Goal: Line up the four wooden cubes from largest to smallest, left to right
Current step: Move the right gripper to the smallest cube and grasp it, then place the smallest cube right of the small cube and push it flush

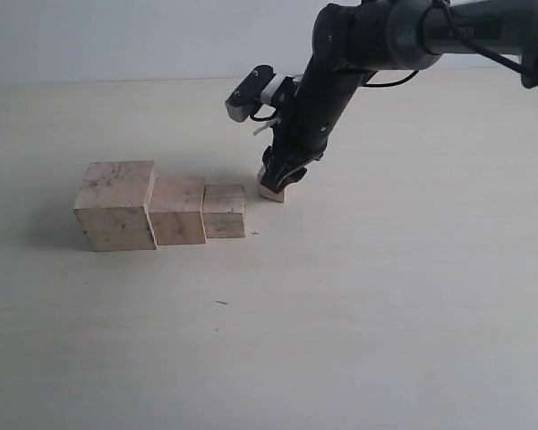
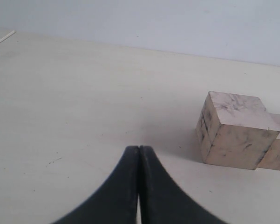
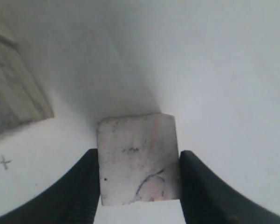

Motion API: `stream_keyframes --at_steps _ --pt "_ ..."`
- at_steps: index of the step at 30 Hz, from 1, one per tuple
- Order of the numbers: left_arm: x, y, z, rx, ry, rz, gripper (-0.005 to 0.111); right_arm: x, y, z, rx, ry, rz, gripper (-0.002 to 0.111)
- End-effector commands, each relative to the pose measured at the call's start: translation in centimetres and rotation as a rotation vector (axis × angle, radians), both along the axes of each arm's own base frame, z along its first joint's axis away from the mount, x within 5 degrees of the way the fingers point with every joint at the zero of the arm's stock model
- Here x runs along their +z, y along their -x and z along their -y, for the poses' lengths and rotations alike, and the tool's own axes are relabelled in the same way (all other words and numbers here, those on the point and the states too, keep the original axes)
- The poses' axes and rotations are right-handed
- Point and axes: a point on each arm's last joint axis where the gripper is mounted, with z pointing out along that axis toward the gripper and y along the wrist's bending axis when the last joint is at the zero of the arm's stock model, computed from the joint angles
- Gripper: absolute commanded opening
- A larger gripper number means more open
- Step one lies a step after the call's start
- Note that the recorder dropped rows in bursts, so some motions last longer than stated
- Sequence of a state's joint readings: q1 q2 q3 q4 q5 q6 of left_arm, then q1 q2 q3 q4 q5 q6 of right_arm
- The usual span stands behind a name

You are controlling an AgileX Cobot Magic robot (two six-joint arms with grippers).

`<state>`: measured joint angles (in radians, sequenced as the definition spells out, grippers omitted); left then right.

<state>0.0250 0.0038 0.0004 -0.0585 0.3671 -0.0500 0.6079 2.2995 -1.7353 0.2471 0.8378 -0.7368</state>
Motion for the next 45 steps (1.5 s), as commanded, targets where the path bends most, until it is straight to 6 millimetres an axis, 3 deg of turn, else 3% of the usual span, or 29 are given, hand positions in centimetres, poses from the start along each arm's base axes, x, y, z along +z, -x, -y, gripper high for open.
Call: stream_keyframes --at_steps 1,5,12,28,31,39,45 --pt "0.1 0.0 0.0 -0.005 -0.002 0.011 0.0 1.9 0.5 0.7 0.075 0.039 -0.011 0.0" --pt "0.1 0.0 0.0 -0.005 -0.002 0.011 0.0 2.6 1.1 0.9 0.208 0.06 -0.021 0.0" --pt "0.1 0.0 0.0 -0.005 -0.002 0.011 0.0 2.1 2.1 0.4 0.406 -0.005 -0.091 0.0" --pt "0.1 0.0 0.0 -0.005 -0.002 0.011 0.0 0.8 2.3 -0.1 0.406 -0.047 -0.126 0.001" --pt "0.1 0.0 0.0 -0.005 -0.002 0.011 0.0 0.8 2.3 -0.1 0.374 -0.046 -0.137 0.008" --pt "0.1 0.0 0.0 -0.005 -0.002 0.011 0.0 0.8 2.2 -0.1 0.369 -0.049 -0.128 0.049" --pt "0.1 0.0 0.0 -0.005 -0.002 0.011 0.0 0.8 2.2 -0.2 0.361 -0.058 -0.125 0.055"
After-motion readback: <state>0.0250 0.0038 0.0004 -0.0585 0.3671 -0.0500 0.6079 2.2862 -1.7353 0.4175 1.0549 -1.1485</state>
